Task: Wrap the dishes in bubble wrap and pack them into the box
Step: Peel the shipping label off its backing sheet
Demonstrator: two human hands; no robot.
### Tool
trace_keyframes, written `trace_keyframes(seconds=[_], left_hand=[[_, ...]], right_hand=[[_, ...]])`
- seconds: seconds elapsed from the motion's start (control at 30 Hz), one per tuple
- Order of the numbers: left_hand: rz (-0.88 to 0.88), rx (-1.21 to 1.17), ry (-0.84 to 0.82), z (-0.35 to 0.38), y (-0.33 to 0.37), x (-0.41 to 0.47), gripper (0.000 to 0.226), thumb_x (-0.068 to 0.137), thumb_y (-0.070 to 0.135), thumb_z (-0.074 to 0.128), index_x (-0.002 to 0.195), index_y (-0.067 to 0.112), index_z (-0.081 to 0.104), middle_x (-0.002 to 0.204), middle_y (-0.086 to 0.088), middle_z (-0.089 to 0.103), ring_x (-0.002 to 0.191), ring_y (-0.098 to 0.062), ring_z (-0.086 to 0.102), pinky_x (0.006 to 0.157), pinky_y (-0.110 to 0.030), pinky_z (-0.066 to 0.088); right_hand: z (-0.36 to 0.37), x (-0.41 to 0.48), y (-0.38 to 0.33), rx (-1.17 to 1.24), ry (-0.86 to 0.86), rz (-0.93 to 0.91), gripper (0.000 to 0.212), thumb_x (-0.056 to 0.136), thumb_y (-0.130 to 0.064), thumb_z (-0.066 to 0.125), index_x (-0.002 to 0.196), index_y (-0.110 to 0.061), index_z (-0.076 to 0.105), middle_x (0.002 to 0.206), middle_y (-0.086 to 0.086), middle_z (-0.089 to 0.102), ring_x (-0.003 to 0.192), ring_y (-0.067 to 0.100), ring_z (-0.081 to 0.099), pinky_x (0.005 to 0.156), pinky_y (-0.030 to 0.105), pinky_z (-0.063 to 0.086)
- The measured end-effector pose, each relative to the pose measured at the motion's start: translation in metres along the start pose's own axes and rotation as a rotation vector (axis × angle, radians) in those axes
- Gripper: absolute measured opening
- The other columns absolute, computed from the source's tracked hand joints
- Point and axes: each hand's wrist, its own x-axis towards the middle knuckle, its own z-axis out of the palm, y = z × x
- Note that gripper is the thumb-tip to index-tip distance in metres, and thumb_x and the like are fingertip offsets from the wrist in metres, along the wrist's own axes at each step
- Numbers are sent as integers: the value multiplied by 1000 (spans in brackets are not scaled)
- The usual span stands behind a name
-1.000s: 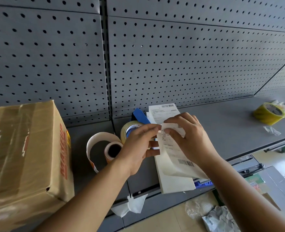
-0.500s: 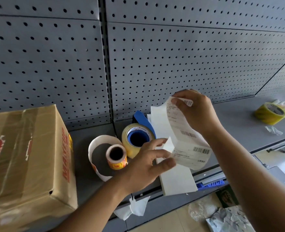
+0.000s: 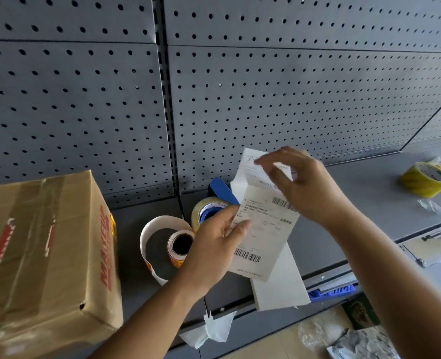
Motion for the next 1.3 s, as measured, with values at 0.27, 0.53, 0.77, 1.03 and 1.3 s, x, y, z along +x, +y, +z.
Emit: trace_keyframes(seconds=[0.27, 0.53, 0.77, 1.03, 1.3], left_hand=[[-50, -203, 6, 6, 5, 1, 25, 103, 9, 55, 124, 20, 65, 112, -4, 76, 106, -25, 71, 91, -40, 57], [-79, -397, 126, 7, 16, 4, 14, 97, 15, 61, 98, 15, 75, 97, -9, 76, 89, -18, 71, 77, -31, 58], [-94, -328, 230, 5, 16, 4, 12, 95, 16, 68, 103, 14, 76, 106, -18, 75, 99, -32, 71, 98, -53, 53], [-94, -309, 188, 6, 19, -1, 15, 96, 10, 65, 103, 12, 78, 92, -3, 78, 90, -21, 73, 89, -40, 57], [-159, -440, 151, 7, 21, -1, 25, 98, 20, 61, 106, 0, 75, 100, -15, 76, 90, -21, 70, 89, -43, 55]], right_hand=[[9, -39, -7, -151, 51, -201, 33, 92, -41, 57, 117, -25, 71, 111, -9, 64, 102, 20, 54, 87, 35, 48], [9, -44, -5, -77, -34, -137, 25, 95, -31, 65, 119, -25, 72, 107, -12, 67, 102, 17, 58, 83, 37, 54], [12, -52, -11, -97, 25, -177, 30, 94, -41, 57, 120, -32, 68, 104, -16, 67, 97, 14, 63, 78, 40, 57], [9, -51, -14, -190, 9, -206, 29, 90, -41, 57, 111, -27, 72, 104, -10, 63, 94, 19, 50, 82, 39, 48], [9, -52, -22, -151, -4, -178, 19, 88, -14, 73, 103, -24, 68, 98, -15, 58, 91, 12, 44, 80, 30, 40]])
